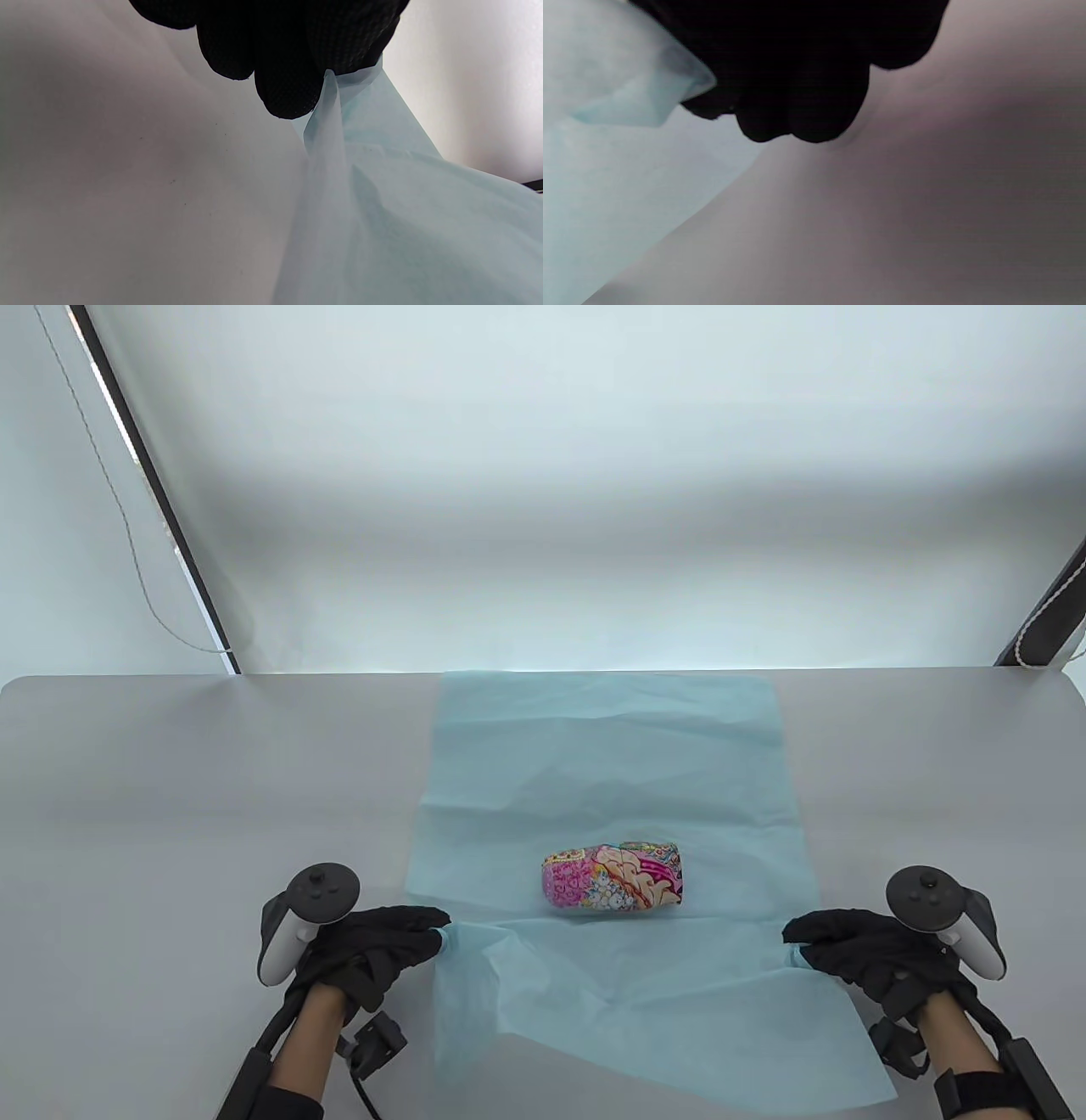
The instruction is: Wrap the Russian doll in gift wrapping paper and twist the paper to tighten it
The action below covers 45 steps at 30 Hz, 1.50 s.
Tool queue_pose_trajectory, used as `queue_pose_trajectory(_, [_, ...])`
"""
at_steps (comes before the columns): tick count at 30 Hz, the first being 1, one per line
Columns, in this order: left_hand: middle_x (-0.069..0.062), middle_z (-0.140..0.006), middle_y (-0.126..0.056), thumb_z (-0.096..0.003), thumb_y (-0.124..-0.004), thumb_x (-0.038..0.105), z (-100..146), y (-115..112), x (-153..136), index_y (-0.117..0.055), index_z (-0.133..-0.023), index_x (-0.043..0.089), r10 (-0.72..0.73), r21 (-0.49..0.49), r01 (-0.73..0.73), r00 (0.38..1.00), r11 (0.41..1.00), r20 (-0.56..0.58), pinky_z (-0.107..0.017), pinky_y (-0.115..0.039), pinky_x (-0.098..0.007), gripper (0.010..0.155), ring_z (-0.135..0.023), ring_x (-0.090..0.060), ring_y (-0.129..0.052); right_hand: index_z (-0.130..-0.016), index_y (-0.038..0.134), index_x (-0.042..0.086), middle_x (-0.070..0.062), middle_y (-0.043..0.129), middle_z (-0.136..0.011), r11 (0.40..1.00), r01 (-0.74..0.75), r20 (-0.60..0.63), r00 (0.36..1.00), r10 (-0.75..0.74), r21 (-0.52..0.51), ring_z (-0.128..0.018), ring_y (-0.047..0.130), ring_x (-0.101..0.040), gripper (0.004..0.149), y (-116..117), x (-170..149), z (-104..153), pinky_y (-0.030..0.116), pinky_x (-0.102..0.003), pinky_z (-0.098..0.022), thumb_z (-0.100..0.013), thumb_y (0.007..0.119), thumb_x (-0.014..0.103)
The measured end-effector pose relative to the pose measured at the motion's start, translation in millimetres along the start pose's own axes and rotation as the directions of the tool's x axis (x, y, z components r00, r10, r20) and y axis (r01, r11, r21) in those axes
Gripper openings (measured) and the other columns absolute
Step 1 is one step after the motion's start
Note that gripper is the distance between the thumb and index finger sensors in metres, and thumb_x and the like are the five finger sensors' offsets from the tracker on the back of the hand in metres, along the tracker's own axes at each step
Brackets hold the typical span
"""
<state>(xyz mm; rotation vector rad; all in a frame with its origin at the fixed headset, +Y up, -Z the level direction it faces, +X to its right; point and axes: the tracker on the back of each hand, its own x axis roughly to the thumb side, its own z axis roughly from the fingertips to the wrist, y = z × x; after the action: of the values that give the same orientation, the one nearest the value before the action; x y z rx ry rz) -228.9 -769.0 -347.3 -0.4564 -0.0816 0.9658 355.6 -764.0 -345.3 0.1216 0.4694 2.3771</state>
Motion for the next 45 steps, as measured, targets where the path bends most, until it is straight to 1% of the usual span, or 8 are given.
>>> queue_pose_trajectory(4, [-0.004, -0.082, -0.100, -0.0542, -0.088, 0.037, -4, -8, 0, -0.085, -0.091, 0.016, 0.057, -0.013, -0.057, 0.998, 0.998, -0.012, -0.065, -0.064, -0.055, 0.042, -0.094, -0.034, -0.076, -0.090, 0.089, 0.030, 0.000, 0.107, -0.075, 0.997, 0.039, -0.023, 0.999, -0.041, -0.066, -0.069, 0.099, -0.021, 0.042, -1, -3, 0, 0.081, -0.042, -0.057, -0.051, 0.093, 0.041])
queue_pose_trajectory(7, [-0.011, -0.091, -0.089, -0.0558, -0.086, 0.036, -3, -11, 0, -0.083, -0.092, 0.016, 0.061, -0.008, -0.061, 0.998, 0.998, -0.031, -0.068, -0.054, -0.062, 0.041, -0.099, -0.042, -0.064, -0.090, 0.089, 0.031, -0.009, 0.092, -0.092, 0.994, 0.066, -0.030, 0.997, -0.069, -0.088, -0.081, 0.087, -0.030, 0.041, -5, -4, 2, 0.073, -0.050, -0.067, -0.051, 0.093, 0.042])
queue_pose_trajectory(12, [-0.031, -0.123, -0.023, -0.0545, -0.085, 0.037, 2, -13, 9, -0.083, -0.091, 0.020, 0.016, 0.150, -0.006, 0.998, 0.989, -0.064, -0.072, -0.030, -0.068, 0.040, -0.102, -0.055, -0.010, -0.093, 0.086, 0.029, -0.031, 0.029, -0.127, 0.984, 0.110, 0.036, 0.994, -0.106, -0.139, -0.109, 0.032, -0.051, 0.041, -4, -4, 4, 0.043, -0.065, -0.081, -0.054, 0.090, 0.040])
queue_pose_trajectory(16, [-0.009, -0.122, 0.009, -0.0557, -0.086, 0.036, 2, -13, 8, -0.081, -0.092, 0.020, 0.023, 0.123, -0.023, 1.000, 0.992, 0.001, -0.074, -0.016, -0.067, 0.040, -0.100, -0.043, 0.012, -0.095, 0.084, 0.024, -0.020, 0.011, -0.130, 0.979, 0.122, 0.089, 0.990, -0.108, -0.166, -0.110, 0.008, -0.046, 0.042, -2, -3, 4, 0.030, -0.063, -0.083, -0.055, 0.088, 0.039])
queue_pose_trajectory(19, [0.019, -0.122, -0.005, -0.0548, -0.088, 0.036, 2, -10, 8, -0.083, -0.090, 0.019, 0.023, 0.115, -0.032, 0.997, 0.993, 0.077, -0.075, -0.011, -0.062, 0.040, -0.105, -0.033, 0.012, -0.093, 0.084, 0.021, -0.010, 0.024, -0.133, 0.970, 0.141, 0.143, 0.983, -0.113, -0.197, -0.115, 0.013, -0.037, 0.042, -1, -2, 4, 0.031, -0.062, -0.083, -0.055, 0.088, 0.038])
queue_pose_trajectory(23, [0.025, -0.123, -0.038, -0.0548, -0.089, 0.034, 0, -8, 9, -0.082, -0.090, 0.016, 0.022, 0.057, -0.031, 0.987, 0.998, 0.159, -0.073, -0.001, -0.060, 0.040, -0.111, -0.027, 0.003, -0.095, 0.079, 0.026, -0.007, 0.056, -0.129, 0.973, 0.212, 0.182, 0.964, -0.192, -0.094, -0.120, 0.038, -0.032, 0.041, 0, -3, 0, 0.046, -0.063, -0.083, -0.057, 0.086, 0.036])
queue_pose_trajectory(32, [-0.011, -0.107, -0.085, -0.0560, -0.086, 0.035, -2, -9, 8, -0.082, -0.092, 0.019, -0.007, -0.014, 0.009, 0.991, 1.000, 0.136, -0.070, -0.002, -0.065, 0.040, -0.116, -0.035, -0.022, -0.099, 0.075, 0.030, -0.015, 0.086, -0.111, 0.984, 0.168, 0.134, 0.978, -0.159, -0.060, -0.099, 0.085, -0.034, 0.041, 3, -6, -5, 0.070, -0.052, -0.073, -0.059, 0.082, 0.036])
queue_pose_trajectory(45, [-0.006, -0.076, -0.106, -0.0569, -0.083, 0.035, -1, -8, 8, -0.080, -0.093, 0.015, -0.027, -0.072, 0.036, 0.992, 0.997, 0.120, -0.071, -0.018, -0.069, 0.041, -0.102, -0.031, -0.072, -0.100, 0.072, 0.025, -0.014, 0.099, -0.094, 0.985, 0.173, 0.089, 0.981, -0.174, 0.014, -0.080, 0.099, -0.029, 0.042, 1, -9, -6, 0.081, -0.045, -0.060, -0.061, 0.080, 0.036])
